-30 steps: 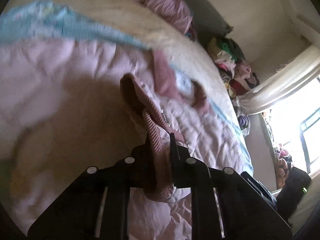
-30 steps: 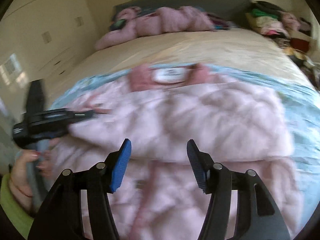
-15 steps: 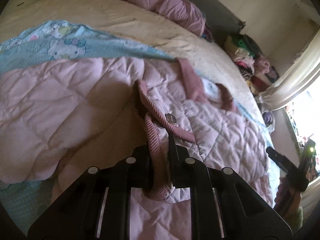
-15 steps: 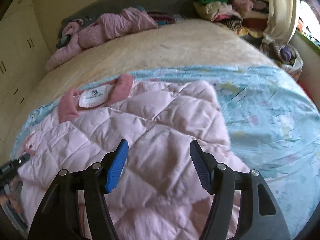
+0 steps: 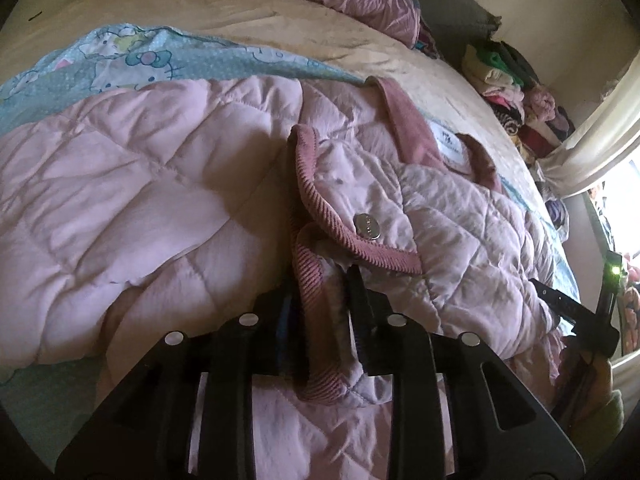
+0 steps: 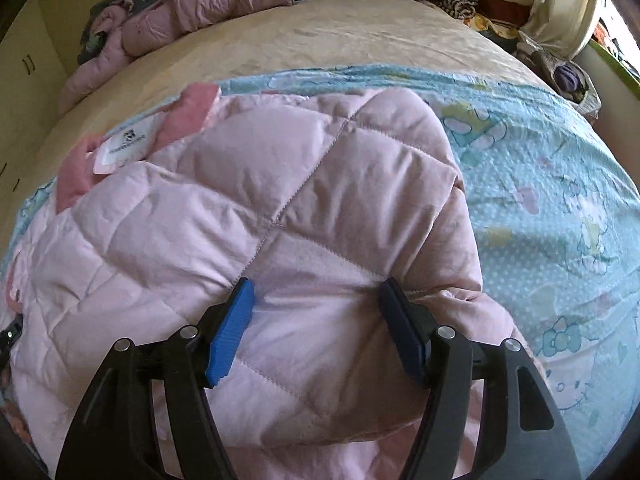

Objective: Fold large clothes

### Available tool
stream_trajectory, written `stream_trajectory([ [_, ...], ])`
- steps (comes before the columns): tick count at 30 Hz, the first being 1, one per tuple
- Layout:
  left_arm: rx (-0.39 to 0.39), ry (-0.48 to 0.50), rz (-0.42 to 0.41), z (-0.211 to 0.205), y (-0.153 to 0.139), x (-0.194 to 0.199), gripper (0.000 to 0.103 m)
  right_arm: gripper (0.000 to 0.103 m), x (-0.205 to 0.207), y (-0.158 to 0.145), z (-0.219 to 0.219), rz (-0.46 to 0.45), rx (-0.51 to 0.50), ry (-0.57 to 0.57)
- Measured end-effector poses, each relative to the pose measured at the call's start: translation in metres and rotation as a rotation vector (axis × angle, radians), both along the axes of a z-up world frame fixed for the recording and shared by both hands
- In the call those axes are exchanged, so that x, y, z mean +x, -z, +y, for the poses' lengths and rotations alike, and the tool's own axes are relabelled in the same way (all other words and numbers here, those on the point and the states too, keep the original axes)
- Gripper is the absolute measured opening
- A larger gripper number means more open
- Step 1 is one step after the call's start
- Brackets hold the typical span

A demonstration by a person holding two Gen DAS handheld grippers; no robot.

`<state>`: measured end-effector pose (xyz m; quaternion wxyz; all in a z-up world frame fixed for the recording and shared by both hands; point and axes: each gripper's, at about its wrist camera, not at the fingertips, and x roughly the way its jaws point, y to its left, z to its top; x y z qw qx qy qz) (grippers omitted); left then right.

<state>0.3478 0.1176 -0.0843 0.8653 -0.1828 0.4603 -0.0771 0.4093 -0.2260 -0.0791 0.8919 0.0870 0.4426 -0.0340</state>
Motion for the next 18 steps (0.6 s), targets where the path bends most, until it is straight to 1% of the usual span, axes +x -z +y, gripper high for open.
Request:
stream_trajectory([
  [2, 0.004, -0.002, -0.001, 0.0, -0.001, 0.0, 0.02, 0.065, 0.0, -0.001, 0.001, 0.002, -0.003, 0.008],
  [3, 0.025, -0.001, -0.001, -0.002, -0.003, -0.001, 0.022, 0.066, -0.001, -0.002, 0.0, 0.002, -0.003, 0.01],
  [4, 0.055, 0.001, -0.006, -0.005, -0.007, -0.003, 0.03, 0.069, -0.003, -0.006, 0.001, 0.001, 0.001, 0.011],
  [5, 0.089, 0.007, -0.019, -0.008, -0.012, -0.006, 0.042, 0.073, -0.007, -0.011, 0.001, 0.0, 0.013, 0.01],
  [6, 0.098, 0.009, -0.025, -0.009, -0.016, -0.008, 0.048, 0.08, -0.012, -0.017, 0.0, -0.003, 0.033, 0.01],
  [7, 0.098, 0.009, -0.029, -0.01, -0.02, -0.01, 0.056, 0.085, -0.016, -0.02, 0.0, -0.008, 0.047, 0.013],
  [9, 0.087, 0.013, -0.038, -0.012, -0.027, -0.013, 0.063, 0.088, -0.03, -0.032, 0.002, -0.031, 0.07, 0.025],
  [11, 0.099, 0.014, -0.046, -0.015, -0.032, -0.018, 0.082, 0.088, -0.039, -0.04, 0.004, -0.053, 0.094, 0.011],
  [12, 0.103, 0.014, -0.045, -0.016, -0.034, -0.019, 0.086, 0.088, -0.044, -0.044, 0.006, -0.061, 0.103, 0.002],
  [13, 0.101, 0.012, -0.047, -0.017, -0.036, -0.021, 0.093, 0.088, -0.047, -0.046, 0.008, -0.064, 0.105, -0.006],
  [16, 0.088, 0.003, -0.045, -0.015, -0.04, -0.026, 0.094, 0.088, -0.059, -0.055, 0.017, -0.083, 0.118, -0.042],
  [18, 0.094, -0.009, -0.039, -0.013, -0.044, -0.029, 0.094, 0.088, -0.067, -0.061, 0.023, -0.099, 0.128, -0.054],
])
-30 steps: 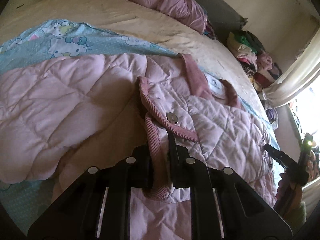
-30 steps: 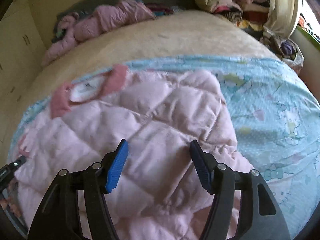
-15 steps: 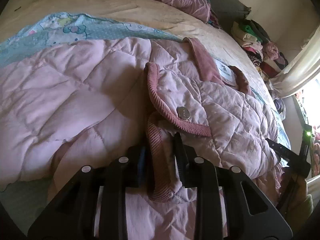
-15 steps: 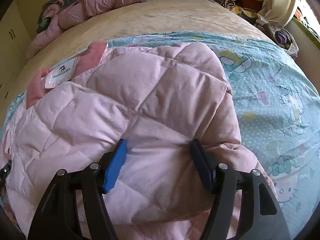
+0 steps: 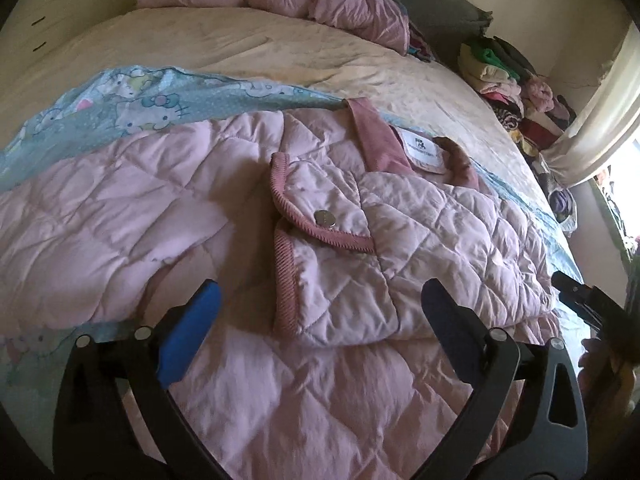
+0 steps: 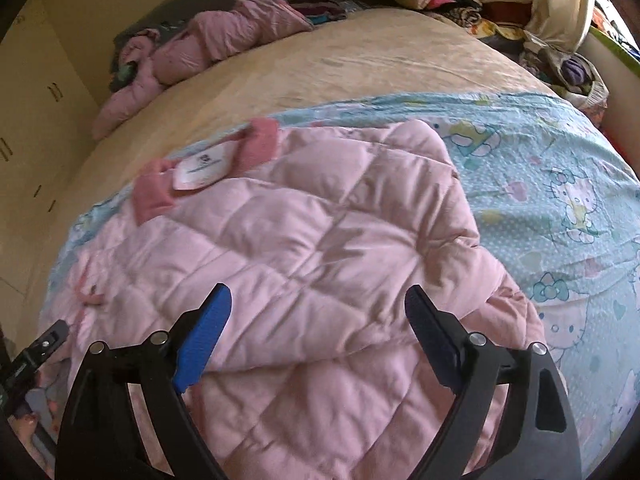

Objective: Fold large clothes

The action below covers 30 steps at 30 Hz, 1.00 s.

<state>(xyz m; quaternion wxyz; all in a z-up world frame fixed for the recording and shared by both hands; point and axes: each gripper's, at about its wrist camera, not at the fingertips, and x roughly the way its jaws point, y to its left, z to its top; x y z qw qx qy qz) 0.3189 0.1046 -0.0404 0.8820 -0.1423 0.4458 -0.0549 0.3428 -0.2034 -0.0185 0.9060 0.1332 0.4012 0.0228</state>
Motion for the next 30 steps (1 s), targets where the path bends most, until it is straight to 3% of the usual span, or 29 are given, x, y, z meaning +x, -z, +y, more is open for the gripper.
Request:
stream_trajectory([
  [8, 0.019, -0.085, -0.01, 0.02, -0.015, -0.016, 0.094, 0.088, -0.025, -0.039, 0.038, -0.113, 0.004, -0.08],
  [16, 0.09, -0.255, -0.061, 0.072, -0.037, -0.035, 0.094, 0.088, -0.035, -0.075, 0.091, -0.183, 0.001, -0.188],
  [23, 0.149, -0.401, -0.084, 0.116, -0.049, -0.05, 0.094, 0.088, -0.035, -0.091, 0.144, -0.216, -0.004, -0.281],
  [30, 0.13, -0.471, -0.078, 0.144, -0.05, -0.057, 0.094, 0.088, -0.037, -0.095, 0.199, -0.231, -0.015, -0.375],
])
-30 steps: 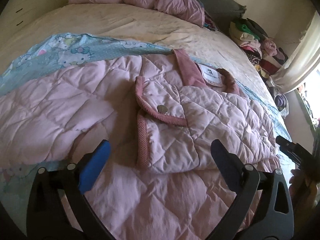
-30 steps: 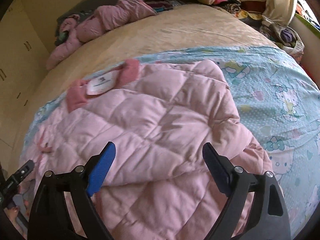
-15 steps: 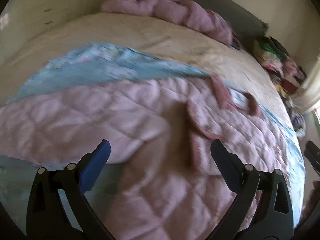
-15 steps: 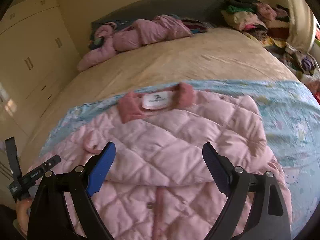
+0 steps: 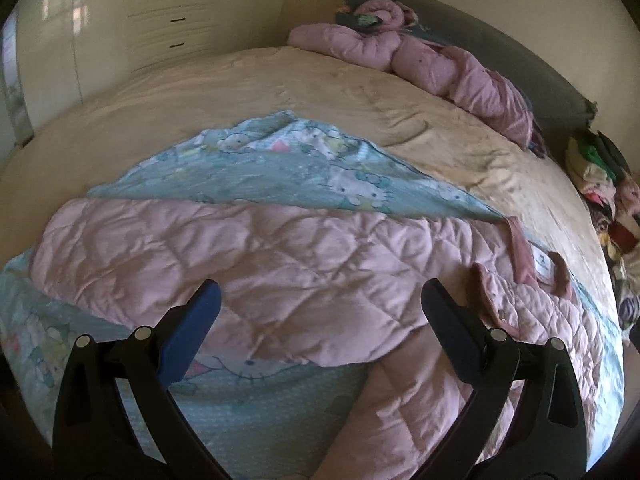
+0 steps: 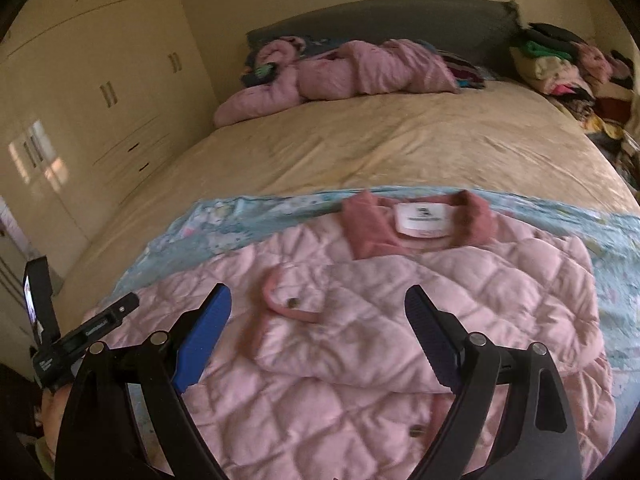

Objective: Fold large clothes

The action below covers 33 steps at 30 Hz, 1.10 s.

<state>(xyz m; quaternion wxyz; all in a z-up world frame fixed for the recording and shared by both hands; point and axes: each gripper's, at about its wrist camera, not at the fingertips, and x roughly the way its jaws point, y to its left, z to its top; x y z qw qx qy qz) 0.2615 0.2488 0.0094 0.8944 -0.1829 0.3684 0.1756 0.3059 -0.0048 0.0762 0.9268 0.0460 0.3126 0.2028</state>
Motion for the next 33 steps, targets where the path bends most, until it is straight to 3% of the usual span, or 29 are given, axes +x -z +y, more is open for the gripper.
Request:
stream_trajectory([
  [10, -0.042, -0.085, -0.039, 0.036, -0.004, -0.018, 0.094, 0.088, -0.014, 0.007, 0.079, -0.033, -0.047, -0.142],
  [18, -0.075, -0.237, -0.078, 0.082, -0.006, -0.044, 0.094, 0.088, -0.022, 0.019, 0.124, -0.014, -0.053, -0.237],
  [28, -0.18, -0.445, -0.054, 0.138, 0.016, -0.075, 0.094, 0.088, -0.032, 0.037, 0.178, -0.001, -0.096, -0.366],
  [33, -0.251, -0.505, -0.022, 0.158, 0.038, -0.082, 0.094, 0.088, -0.038, 0.051, 0.204, 0.028, -0.133, -0.441],
])
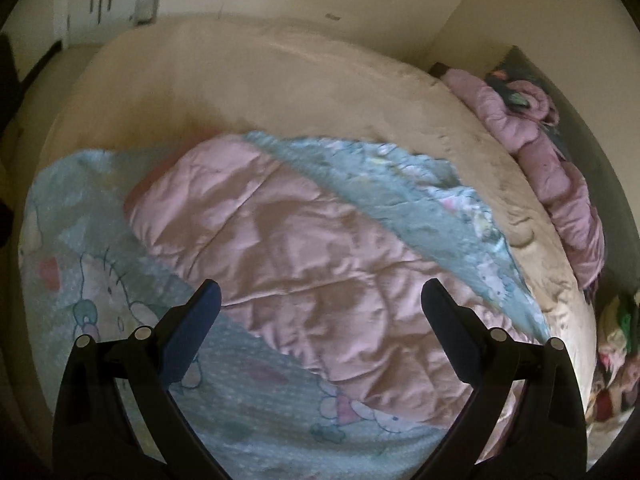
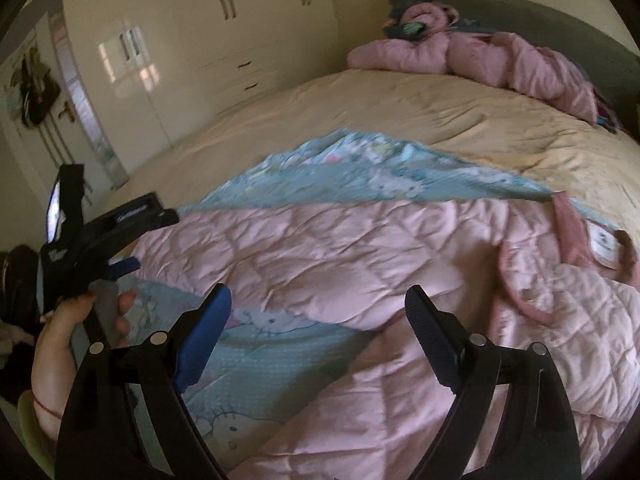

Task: Fold large clothes
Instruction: 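Grasp the other sleeve cuff with the left tool and lift it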

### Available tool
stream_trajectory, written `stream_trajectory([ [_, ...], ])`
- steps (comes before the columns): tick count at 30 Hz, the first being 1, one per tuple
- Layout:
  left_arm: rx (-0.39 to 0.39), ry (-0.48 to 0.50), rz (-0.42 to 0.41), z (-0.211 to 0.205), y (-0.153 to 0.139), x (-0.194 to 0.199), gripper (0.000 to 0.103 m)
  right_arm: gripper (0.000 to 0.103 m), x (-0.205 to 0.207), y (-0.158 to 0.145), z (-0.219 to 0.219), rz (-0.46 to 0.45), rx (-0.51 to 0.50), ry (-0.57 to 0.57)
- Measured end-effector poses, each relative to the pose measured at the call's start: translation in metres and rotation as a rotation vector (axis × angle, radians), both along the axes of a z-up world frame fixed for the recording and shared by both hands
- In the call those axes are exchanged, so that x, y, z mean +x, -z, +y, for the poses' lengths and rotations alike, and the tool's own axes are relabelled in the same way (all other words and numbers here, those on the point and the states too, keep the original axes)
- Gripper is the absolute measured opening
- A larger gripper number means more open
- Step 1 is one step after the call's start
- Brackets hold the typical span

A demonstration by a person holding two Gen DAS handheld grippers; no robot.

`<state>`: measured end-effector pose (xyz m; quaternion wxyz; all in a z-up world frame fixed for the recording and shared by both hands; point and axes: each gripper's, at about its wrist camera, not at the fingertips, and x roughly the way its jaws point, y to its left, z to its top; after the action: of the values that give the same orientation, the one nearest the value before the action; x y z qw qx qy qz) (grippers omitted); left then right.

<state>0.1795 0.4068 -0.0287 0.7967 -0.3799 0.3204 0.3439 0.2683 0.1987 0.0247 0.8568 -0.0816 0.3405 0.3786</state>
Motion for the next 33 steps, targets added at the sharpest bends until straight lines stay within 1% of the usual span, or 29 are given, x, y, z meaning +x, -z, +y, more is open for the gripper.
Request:
stream_trajectory([
  [2, -0.028, -0.025, 0.007, 0.006, 0.01, -0.002, 0.094, 0.088, -0.002, 0.007, 0.009, 0.015, -0.016, -0.026],
  [5, -0.107, -0.062, 0.027, 0.015, 0.031, -0.003, 0.094, 0.088, -0.004, 0.018, 0.016, 0.043, -0.026, -0.046],
  [6, -0.137, -0.07, 0.02, 0.019, 0.04, -0.004, 0.094, 0.088, -0.004, 0.021, 0.017, 0.055, -0.023, -0.049],
  [8, -0.167, -0.086, 0.025, 0.023, 0.052, -0.003, 0.094, 0.088, -0.002, 0.028, 0.018, 0.086, -0.015, -0.054],
  [10, -0.198, -0.118, 0.005, 0.028, 0.066, -0.004, 0.094, 0.088, -0.001, 0.032, 0.017, 0.107, -0.007, -0.049],
  [11, -0.198, -0.126, -0.008, 0.029, 0.068, -0.004, 0.094, 0.088, 0.0, 0.033, 0.015, 0.114, -0.005, -0.044],
  [12, -0.182, -0.128, -0.027, 0.029, 0.069, -0.003, 0.094, 0.088, 0.002, 0.035, 0.012, 0.122, -0.001, -0.037],
  [15, -0.144, -0.098, -0.087, 0.027, 0.066, 0.0, 0.093, 0.088, 0.008, 0.037, 0.002, 0.142, 0.018, -0.013],
  [16, -0.136, -0.097, -0.105, 0.027, 0.065, -0.001, 0.089, 0.088, 0.01, 0.037, -0.002, 0.147, 0.025, -0.004],
  [17, -0.128, -0.097, -0.126, 0.027, 0.063, -0.003, 0.071, 0.088, 0.013, 0.037, -0.007, 0.152, 0.032, 0.008],
  [18, -0.121, -0.087, -0.14, 0.027, 0.062, -0.004, 0.054, 0.088, 0.015, 0.037, -0.012, 0.156, 0.041, 0.021],
  [19, -0.119, -0.075, -0.151, 0.028, 0.061, -0.001, 0.026, 0.088, 0.017, 0.035, -0.018, 0.16, 0.051, 0.032],
  [20, -0.112, -0.045, -0.173, 0.027, 0.056, 0.0, 0.021, 0.088, 0.019, 0.035, -0.024, 0.161, 0.061, 0.043],
  [23, -0.038, 0.008, -0.202, 0.02, 0.032, 0.002, 0.016, 0.088, 0.023, 0.029, -0.038, 0.154, 0.095, 0.075],
  [25, 0.011, 0.054, -0.252, 0.01, 0.008, 0.002, 0.015, 0.088, 0.023, 0.023, -0.05, 0.13, 0.118, 0.107],
  [29, 0.088, 0.114, -0.318, -0.01, -0.029, 0.003, 0.015, 0.088, 0.018, 0.007, -0.073, 0.053, 0.14, 0.174],
  [33, 0.147, 0.173, -0.386, -0.033, -0.063, 0.001, 0.015, 0.088, 0.015, -0.003, -0.099, 0.034, 0.166, 0.224],
])
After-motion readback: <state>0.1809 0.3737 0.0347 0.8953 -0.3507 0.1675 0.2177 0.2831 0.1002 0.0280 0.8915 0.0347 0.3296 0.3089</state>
